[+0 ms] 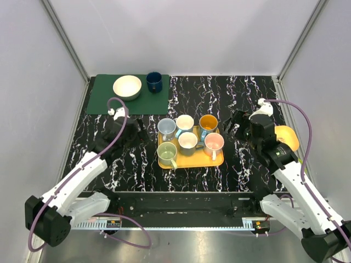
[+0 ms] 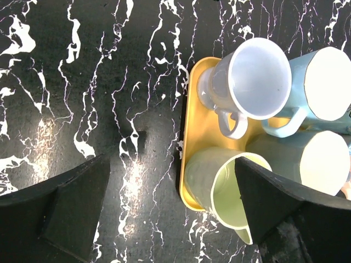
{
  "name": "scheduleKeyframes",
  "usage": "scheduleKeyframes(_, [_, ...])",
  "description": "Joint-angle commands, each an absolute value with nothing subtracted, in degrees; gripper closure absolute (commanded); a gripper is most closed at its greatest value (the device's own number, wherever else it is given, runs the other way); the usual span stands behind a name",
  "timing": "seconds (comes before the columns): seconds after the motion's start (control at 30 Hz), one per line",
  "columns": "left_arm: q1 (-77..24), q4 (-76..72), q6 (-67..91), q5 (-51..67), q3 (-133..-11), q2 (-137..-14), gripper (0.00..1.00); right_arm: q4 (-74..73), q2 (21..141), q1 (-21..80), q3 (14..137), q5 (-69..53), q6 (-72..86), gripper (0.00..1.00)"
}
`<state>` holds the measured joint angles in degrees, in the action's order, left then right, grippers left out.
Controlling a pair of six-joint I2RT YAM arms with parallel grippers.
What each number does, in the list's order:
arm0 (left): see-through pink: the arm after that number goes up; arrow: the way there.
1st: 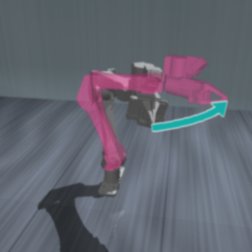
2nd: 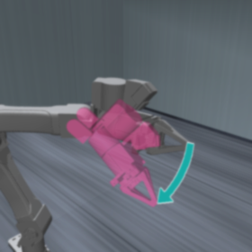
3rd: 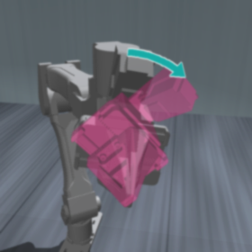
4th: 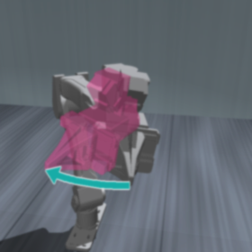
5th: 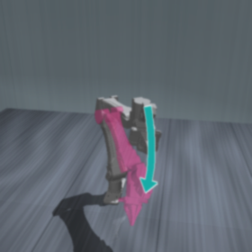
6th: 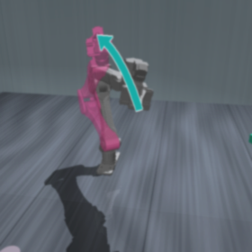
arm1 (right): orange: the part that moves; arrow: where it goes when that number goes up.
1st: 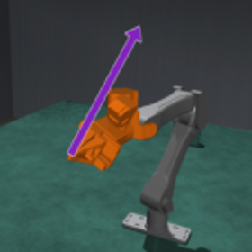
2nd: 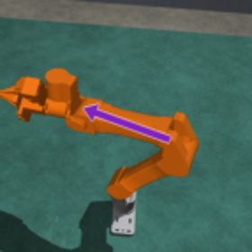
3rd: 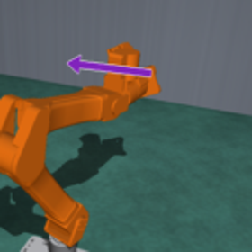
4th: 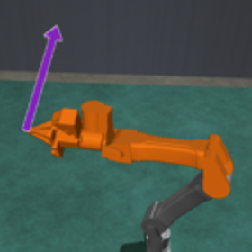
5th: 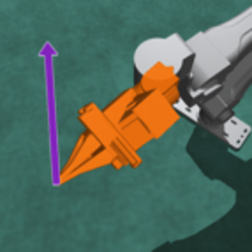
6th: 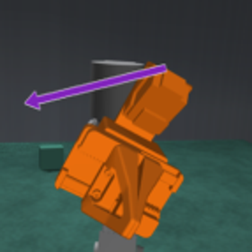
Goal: Turn the mug right side up
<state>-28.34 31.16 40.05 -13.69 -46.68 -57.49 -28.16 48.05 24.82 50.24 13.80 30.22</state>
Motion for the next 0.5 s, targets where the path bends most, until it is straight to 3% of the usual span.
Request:
scheduleKeyframes(0.0, [-28.1,26.7,39.0,-12.8,-44.4,-52.4,0.01,-27.0,43.6,25.0,48.9,15.3,32.3,0.00])
scheduleKeyframes(0.17, [-28.1,21.5,35.9,-6.8,-41.2,-48.3,0.01,-22.1,40.4,25.0,47.5,4.7,27.9,0.00])
scheduleKeyframes(0.47, [-28.2,25.0,34.0,-11.9,-44.3,-52.4,0.01,-29.6,47.1,25.0,54.1,9.1,27.2,0.00])
